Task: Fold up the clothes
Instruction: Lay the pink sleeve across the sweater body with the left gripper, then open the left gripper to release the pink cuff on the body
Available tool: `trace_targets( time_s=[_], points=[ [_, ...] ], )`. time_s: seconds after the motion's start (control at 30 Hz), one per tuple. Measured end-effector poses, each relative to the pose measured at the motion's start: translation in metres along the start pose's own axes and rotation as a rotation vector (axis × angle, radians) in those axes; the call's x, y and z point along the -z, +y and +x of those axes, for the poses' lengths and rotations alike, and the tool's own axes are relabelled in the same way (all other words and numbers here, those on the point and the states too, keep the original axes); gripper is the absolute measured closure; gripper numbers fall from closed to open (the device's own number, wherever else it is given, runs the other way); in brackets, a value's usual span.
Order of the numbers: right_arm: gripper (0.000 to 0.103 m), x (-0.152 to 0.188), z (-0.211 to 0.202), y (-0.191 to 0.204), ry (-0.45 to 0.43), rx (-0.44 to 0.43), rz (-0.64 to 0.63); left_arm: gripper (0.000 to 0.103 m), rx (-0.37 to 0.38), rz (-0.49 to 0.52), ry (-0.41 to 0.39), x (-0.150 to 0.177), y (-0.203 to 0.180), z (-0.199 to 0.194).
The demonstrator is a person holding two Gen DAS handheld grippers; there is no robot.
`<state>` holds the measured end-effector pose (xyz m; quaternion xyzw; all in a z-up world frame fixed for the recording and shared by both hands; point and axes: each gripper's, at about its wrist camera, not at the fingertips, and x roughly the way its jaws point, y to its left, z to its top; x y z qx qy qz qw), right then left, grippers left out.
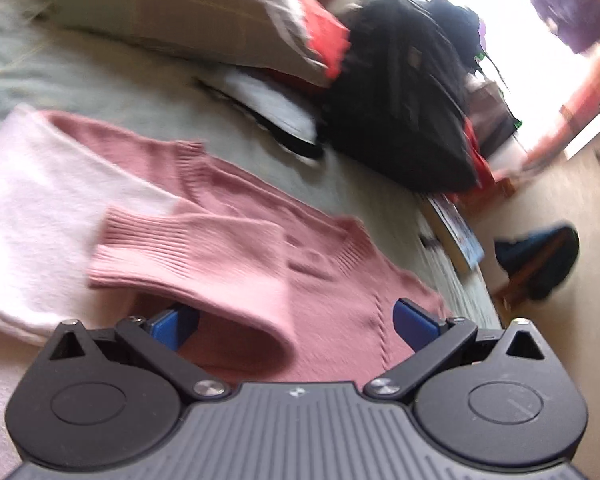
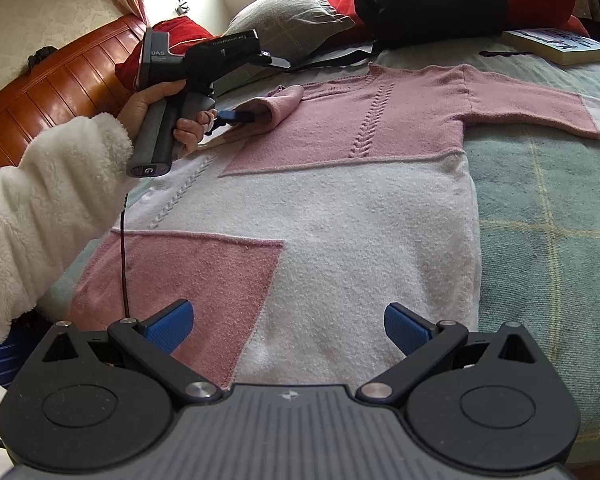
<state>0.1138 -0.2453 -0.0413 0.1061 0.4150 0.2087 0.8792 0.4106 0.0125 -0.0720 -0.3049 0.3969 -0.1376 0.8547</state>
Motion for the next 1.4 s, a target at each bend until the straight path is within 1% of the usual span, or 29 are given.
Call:
trace_targets(
  time_s=[0.07, 0.1, 0.17, 0.33, 0.43, 0.6, 0.67, 0.77, 0.87, 0.93, 1.03, 1.1, 1.13, 1.27, 1.33, 1.4],
  points=[
    [0.000, 0.000, 0.000, 0.000, -0.001, 0.000, 0.001, 0.001, -0.005, -0.026, -0.013, -0.006, 0.003, 0.003],
    [0.000, 0.000, 0.001, 0.000, -0.001, -0.001, 0.001, 0.001, -0.007, -0.022, -0.021, -0.009, 0.001, 0.005],
    [0.000, -0.001, 0.001, 0.000, -0.002, -0.001, 0.002, 0.001, -0.003, 0.005, -0.035, -0.013, -0.008, 0.009],
    [0.000, 0.000, 0.005, -0.002, 0.009, 0.008, 0.008, 0.001, 0.049, 0.116, -0.052, -0.014, -0.042, 0.018],
    [0.000, 0.000, 0.006, -0.003, 0.012, 0.012, 0.014, 0.001, 0.097, 0.164, -0.018, -0.007, -0.062, 0.026],
    [0.000, -0.001, 0.006, -0.003, 0.019, 0.027, 0.017, 0.001, 0.183, 0.230, 0.063, 0.010, -0.085, 0.032],
    [0.000, -0.001, 0.006, -0.002, 0.021, 0.032, 0.016, 0.001, 0.192, 0.268, 0.076, 0.015, -0.092, 0.029],
    [0.000, -0.002, 0.006, 0.000, 0.023, 0.044, 0.014, 0.001, 0.184, 0.311, 0.063, 0.017, -0.094, 0.014],
    [0.000, -0.004, 0.007, 0.003, 0.026, 0.055, 0.009, 0.001, 0.154, 0.340, 0.060, 0.012, -0.090, -0.009],
    [0.000, -0.005, 0.009, 0.006, 0.029, 0.062, 0.007, 0.001, 0.124, 0.371, 0.062, 0.005, -0.086, -0.026],
    [0.000, -0.008, 0.014, 0.010, 0.034, 0.072, 0.005, 0.001, 0.035, 0.437, 0.070, -0.010, -0.075, -0.052],
    [0.000, -0.009, 0.018, 0.013, 0.038, 0.078, 0.004, 0.001, -0.016, 0.449, 0.069, -0.019, -0.056, -0.063],
    [0.000, -0.010, 0.019, 0.014, 0.040, 0.081, 0.004, 0.001, -0.040, 0.438, 0.066, -0.023, -0.043, -0.067],
    [0.000, -0.013, 0.026, 0.020, 0.047, 0.094, 0.002, 0.001, -0.100, 0.293, 0.074, -0.030, 0.020, -0.059],
    [0.000, -0.014, 0.029, 0.023, 0.053, 0.103, 0.000, 0.001, -0.116, 0.237, 0.084, -0.027, 0.046, -0.051],
    [0.000, -0.014, 0.033, 0.027, 0.065, 0.121, -0.006, 0.001, -0.115, 0.216, 0.087, -0.021, 0.064, -0.044]
  ],
)
